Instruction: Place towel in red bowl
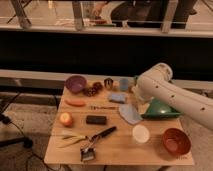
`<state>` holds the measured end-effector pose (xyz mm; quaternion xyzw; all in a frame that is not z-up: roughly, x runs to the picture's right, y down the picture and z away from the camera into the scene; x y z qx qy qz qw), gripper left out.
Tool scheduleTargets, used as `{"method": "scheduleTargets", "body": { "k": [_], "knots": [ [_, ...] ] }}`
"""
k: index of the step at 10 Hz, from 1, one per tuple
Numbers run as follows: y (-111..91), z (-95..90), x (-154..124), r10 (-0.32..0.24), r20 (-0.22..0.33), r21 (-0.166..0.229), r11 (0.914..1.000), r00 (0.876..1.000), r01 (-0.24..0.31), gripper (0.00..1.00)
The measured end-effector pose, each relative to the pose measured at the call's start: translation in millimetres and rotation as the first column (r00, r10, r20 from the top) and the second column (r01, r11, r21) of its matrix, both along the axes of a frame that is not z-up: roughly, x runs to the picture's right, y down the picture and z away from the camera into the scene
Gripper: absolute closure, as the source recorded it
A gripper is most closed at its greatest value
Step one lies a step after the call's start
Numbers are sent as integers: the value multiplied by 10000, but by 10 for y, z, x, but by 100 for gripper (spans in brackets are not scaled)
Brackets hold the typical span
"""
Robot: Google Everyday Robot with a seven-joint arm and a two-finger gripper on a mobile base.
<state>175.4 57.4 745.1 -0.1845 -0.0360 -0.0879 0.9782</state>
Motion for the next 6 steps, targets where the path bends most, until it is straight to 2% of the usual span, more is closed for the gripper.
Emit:
{"method": "scheduleTargets", "body": {
  "k": [2,6],
  "knots": [
    [65,123,-4,272,80,-82,9996,9996,-272,20],
    [241,382,45,572,160,-624,9965,9982,-561,20]
  ]
}}
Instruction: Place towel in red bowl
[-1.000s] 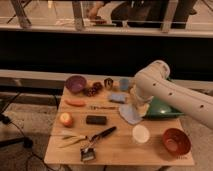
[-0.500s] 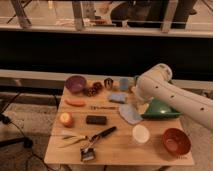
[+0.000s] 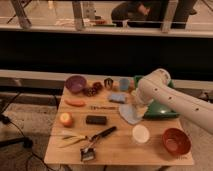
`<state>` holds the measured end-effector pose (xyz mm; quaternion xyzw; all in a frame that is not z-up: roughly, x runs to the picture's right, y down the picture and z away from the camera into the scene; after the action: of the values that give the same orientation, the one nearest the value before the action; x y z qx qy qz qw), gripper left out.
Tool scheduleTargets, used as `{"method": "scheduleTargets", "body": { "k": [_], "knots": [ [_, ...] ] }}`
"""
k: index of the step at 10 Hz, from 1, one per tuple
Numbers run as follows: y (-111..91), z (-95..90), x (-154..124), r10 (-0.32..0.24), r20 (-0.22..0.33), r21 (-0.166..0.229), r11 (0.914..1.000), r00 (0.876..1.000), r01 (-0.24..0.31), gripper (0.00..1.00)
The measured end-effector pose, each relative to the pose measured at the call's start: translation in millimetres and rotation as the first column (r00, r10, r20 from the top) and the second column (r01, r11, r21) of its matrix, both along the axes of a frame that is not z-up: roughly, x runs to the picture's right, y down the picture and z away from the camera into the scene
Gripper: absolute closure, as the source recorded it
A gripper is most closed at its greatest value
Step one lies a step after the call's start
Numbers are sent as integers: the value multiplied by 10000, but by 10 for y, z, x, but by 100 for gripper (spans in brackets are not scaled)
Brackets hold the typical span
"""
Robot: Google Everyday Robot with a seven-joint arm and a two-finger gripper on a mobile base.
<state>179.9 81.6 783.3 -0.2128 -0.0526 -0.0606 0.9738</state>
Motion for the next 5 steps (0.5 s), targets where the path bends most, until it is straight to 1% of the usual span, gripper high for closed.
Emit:
{"method": "scheduleTargets", "body": {
  "k": [2,4,5],
  "knots": [
    [53,114,39,67,114,-299,9995,9999,-64,20],
    [38,204,11,100,204,-525,9986,9997,-89,20],
    [61,235,19,122,163,-727,9973,9998,-110,20]
  ]
}}
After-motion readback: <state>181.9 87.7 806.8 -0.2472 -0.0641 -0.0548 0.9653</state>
